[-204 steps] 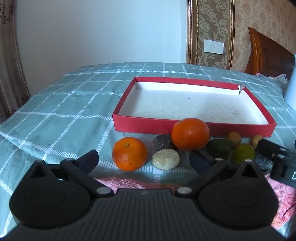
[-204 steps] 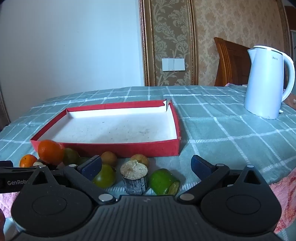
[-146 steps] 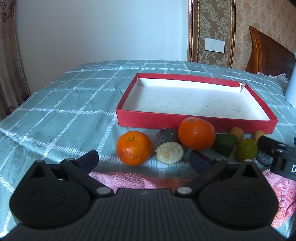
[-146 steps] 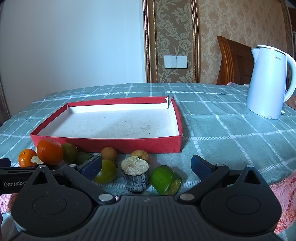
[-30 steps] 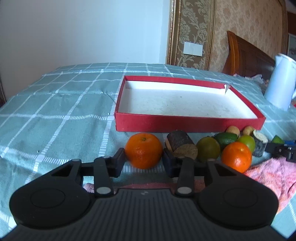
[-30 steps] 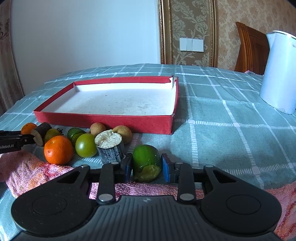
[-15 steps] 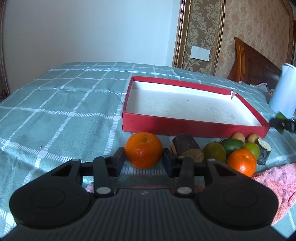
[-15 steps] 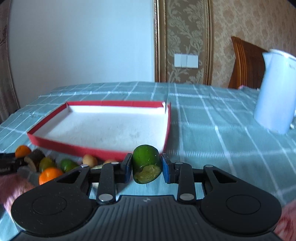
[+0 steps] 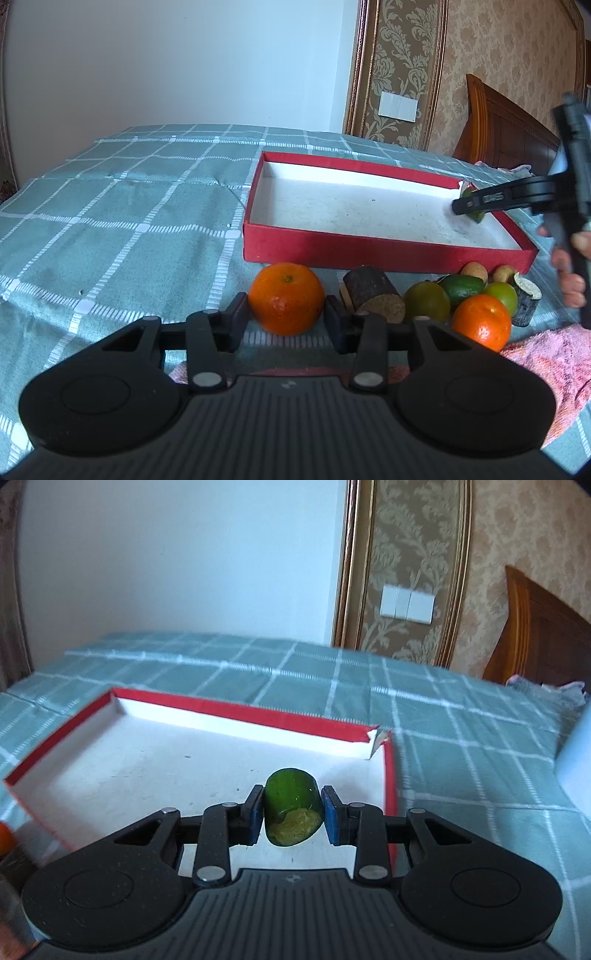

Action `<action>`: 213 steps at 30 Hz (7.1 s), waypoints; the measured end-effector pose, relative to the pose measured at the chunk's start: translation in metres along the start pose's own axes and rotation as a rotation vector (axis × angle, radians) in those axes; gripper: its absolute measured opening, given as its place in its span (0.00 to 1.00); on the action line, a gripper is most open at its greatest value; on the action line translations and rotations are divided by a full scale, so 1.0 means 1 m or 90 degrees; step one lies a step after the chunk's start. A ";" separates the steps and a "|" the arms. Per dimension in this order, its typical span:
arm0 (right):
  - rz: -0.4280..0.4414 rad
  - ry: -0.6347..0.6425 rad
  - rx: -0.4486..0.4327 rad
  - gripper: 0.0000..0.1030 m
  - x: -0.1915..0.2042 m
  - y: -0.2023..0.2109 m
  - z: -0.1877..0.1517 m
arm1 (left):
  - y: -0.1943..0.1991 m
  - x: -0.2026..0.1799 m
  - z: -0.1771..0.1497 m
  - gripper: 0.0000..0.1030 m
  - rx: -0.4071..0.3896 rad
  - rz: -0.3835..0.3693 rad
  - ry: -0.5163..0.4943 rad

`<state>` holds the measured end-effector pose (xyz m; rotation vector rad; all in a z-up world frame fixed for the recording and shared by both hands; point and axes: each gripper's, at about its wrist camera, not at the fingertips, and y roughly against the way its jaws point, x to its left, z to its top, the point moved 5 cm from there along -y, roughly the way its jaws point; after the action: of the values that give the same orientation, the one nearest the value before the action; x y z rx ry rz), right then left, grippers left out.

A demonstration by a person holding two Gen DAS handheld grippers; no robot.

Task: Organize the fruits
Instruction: 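Carry the cucumber chunk into the red tray with the right tool while the left tool grasps a mandarin orange, then lift the mandarin orange with the left tool toward the red tray, then lower the orange into the tray and open the left tool, then withdraw the left tool from the tray while the right tool approaches a dark log chunk, then close the right tool around the dark chunk with pale cut top, then carry the dark chunk into the tray beside the cucumber and open the right tool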

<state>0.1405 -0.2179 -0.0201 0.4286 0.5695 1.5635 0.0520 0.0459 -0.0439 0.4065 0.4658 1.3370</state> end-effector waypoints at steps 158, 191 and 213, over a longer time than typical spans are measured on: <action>0.046 0.055 -0.046 0.63 0.019 0.112 -0.103 | 0.007 0.007 -0.015 1.00 0.042 0.097 -0.011; 0.030 0.037 -0.054 0.33 0.022 0.113 -0.092 | 0.007 0.007 -0.016 1.00 0.041 0.097 -0.012; 0.020 0.058 -0.096 0.33 0.025 0.114 -0.054 | 0.006 0.007 -0.016 1.00 0.041 0.097 -0.011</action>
<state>0.0149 -0.2006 0.0019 0.2549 0.5122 1.6495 0.0393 0.0546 -0.0548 0.5147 0.4711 1.4673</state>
